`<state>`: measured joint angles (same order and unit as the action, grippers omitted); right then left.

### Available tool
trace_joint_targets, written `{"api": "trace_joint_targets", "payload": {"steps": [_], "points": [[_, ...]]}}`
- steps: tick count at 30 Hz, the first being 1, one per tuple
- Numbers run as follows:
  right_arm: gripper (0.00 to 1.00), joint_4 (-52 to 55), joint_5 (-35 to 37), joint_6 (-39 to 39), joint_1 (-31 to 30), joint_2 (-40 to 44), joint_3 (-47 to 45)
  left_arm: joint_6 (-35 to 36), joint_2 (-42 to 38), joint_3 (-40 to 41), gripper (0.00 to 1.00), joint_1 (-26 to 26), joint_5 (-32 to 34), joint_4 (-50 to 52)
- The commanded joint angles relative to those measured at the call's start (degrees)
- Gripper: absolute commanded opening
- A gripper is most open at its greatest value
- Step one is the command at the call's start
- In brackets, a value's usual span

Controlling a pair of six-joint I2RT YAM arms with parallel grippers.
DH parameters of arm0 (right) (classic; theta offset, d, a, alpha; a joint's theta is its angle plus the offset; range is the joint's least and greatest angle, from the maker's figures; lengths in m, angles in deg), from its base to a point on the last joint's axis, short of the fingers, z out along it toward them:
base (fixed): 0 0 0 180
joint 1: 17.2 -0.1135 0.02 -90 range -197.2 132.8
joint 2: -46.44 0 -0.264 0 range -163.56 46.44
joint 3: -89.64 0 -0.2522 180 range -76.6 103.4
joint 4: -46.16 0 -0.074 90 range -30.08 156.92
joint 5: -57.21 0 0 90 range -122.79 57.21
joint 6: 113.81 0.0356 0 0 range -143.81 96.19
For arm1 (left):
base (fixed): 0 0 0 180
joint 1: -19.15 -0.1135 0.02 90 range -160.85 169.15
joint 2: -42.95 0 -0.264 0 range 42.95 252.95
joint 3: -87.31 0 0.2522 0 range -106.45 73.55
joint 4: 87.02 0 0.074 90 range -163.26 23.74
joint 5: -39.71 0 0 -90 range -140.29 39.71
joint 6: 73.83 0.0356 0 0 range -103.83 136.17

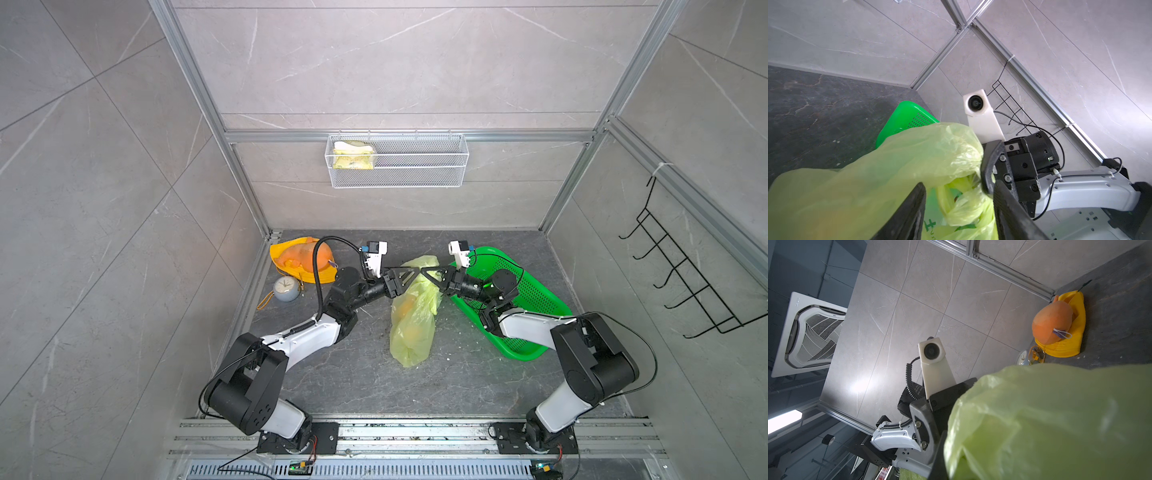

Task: Place the pears into plastic bags & tie knots
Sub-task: Tie the plastic bag at the center of the board.

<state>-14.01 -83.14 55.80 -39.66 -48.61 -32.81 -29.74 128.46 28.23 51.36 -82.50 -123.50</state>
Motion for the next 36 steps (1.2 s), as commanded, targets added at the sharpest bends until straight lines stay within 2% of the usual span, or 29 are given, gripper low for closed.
{"api": "trace_joint_targets", "payload": {"steps": [1,6,9,12,13,17,19,26,36], "points": [[0.00,-3.32,0.47,0.73,0.05,-0.66,-0.16,-1.67,1.51,-2.05,0.50,0.67,-3.31,-6.05],[0.00,-3.54,0.95,1.02,0.13,-0.93,-0.07,-3.20,2.97,-1.83,0.42,1.11,-4.82,-8.26],[0.00,-3.49,1.36,1.22,0.37,-1.09,-0.11,-4.44,3.25,-0.71,0.28,1.10,-4.23,-10.73],[0.00,-3.59,1.60,1.55,0.42,-1.34,-0.03,-4.96,3.18,0.15,0.07,1.11,-2.81,-11.77],[0.03,-3.61,1.79,1.82,0.49,-1.36,-0.10,-4.96,3.17,0.07,0.00,1.15,-2.34,-11.73],[0.43,-3.31,2.14,3.26,1.28,0.48,-1.07,-4.51,2.43,0.03,0.00,1.15,0.94,-10.18],[0.50,-1.74,2.84,2.99,2.41,3.59,-3.38,-3.34,1.23,0.87,0.00,1.13,3.64,-8.73],[0.53,9.80,3.83,-1.36,6.19,16.11,-14.31,-1.47,-1.01,2.17,0.00,1.13,6.31,-6.10],[0.54,19.12,3.24,-5.19,4.53,24.53,-16.19,-1.37,-0.23,1.65,0.00,1.11,5.75,-6.02]]}}
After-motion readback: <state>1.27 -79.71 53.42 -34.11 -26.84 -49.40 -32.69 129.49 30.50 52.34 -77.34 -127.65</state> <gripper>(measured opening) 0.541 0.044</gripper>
